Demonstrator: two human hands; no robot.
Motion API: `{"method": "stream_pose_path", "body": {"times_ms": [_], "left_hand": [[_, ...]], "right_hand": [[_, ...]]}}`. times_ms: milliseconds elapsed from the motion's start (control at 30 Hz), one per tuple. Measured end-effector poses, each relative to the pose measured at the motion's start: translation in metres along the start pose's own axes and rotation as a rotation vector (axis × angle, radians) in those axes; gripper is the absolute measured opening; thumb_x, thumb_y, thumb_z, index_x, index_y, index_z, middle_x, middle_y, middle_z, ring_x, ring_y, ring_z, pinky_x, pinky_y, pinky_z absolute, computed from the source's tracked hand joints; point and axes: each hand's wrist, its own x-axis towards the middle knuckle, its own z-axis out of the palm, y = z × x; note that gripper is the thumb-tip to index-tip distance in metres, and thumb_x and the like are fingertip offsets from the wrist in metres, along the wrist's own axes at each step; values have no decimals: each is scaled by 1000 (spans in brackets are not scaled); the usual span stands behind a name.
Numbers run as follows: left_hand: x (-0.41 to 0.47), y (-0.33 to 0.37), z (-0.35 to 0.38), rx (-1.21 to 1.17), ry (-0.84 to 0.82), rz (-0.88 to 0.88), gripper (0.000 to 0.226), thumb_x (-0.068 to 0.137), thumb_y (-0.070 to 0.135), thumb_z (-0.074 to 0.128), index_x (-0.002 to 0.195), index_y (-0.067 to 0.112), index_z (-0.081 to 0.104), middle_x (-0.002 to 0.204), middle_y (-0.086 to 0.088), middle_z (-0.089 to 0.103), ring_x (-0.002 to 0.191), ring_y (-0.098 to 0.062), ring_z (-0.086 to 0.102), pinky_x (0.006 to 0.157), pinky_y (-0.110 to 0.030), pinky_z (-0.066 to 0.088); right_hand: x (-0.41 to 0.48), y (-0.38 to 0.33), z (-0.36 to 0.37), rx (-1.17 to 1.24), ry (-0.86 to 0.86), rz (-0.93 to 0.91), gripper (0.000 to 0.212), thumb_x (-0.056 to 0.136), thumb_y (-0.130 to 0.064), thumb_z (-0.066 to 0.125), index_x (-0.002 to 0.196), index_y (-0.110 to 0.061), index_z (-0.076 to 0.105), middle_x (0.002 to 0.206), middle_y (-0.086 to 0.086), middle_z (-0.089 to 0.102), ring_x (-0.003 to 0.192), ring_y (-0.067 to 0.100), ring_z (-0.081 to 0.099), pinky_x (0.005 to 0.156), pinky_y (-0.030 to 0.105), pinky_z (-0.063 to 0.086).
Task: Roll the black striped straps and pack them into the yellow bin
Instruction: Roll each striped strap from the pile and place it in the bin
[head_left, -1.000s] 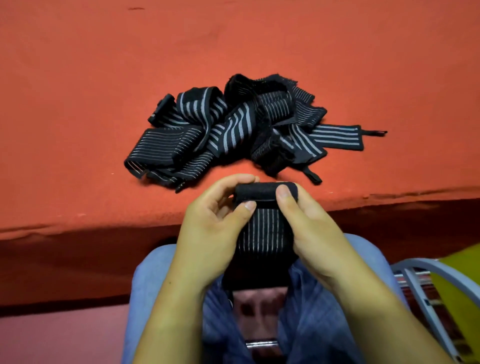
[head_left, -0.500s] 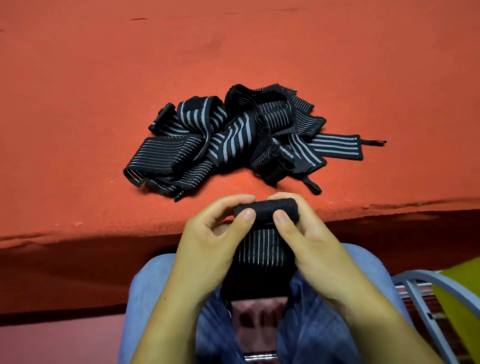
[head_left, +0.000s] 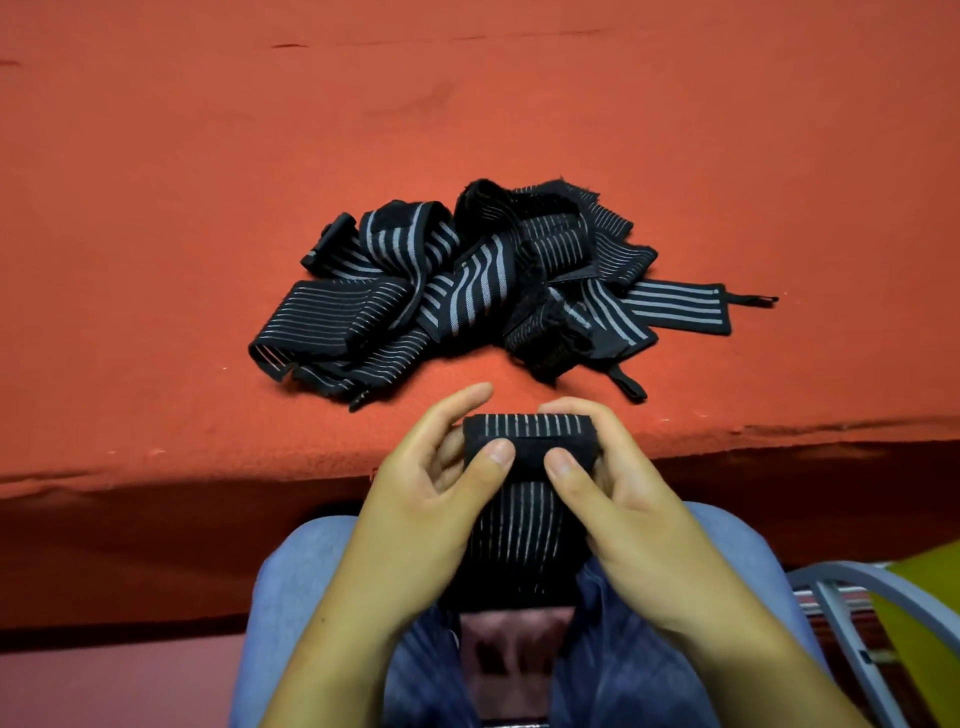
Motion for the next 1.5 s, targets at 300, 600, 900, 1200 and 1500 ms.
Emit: {"method": "stream_pose_path", "body": {"times_ms": [300, 600, 900, 1200, 1500], "left_hand": [[-4, -10, 15, 172, 46, 104, 50, 98, 34, 50, 147, 45, 44, 131, 21, 64, 124, -3, 61, 112, -41, 45], [-6, -10, 21, 94, 78, 83, 47, 97, 36, 49, 143, 46, 47, 136, 21, 63, 128, -3, 60, 116, -44, 42], [-8, -7, 12, 68, -15, 39, 43, 96, 31, 63, 138, 40, 58, 125, 9, 72, 116, -9, 68, 100, -30, 53], [-6, -6, 4, 49, 15, 116, 36, 88, -11, 68, 106, 20, 74, 122, 7, 74, 119, -9, 67, 96, -17, 50], [-4, 3, 7, -17, -3, -28, 35, 85, 35, 65, 117, 22, 72, 101, 5, 78, 91, -1, 71, 76, -16, 53]], "right_hand": [[-1, -3, 15, -51, 61, 68, 28, 96, -66, 50, 122, -55, 48, 108, -18, 73, 98, 7, 71, 96, 44, 57], [-3, -5, 22, -21, 110, 55, 36, 88, -62, 48, 124, -56, 49, 114, -22, 72, 105, 9, 72, 103, 52, 54], [0, -5, 8, -35, 155, 63, 22, 108, -30, 53, 119, -48, 58, 106, -6, 73, 97, 19, 70, 97, 59, 55], [1, -8, 5, 62, 73, 123, 35, 89, -57, 58, 109, -29, 67, 98, -5, 75, 91, 6, 68, 85, 31, 52], [0, -9, -1, 51, 9, 63, 22, 93, -38, 57, 111, -27, 65, 96, -7, 68, 92, 6, 62, 84, 25, 48]]}}
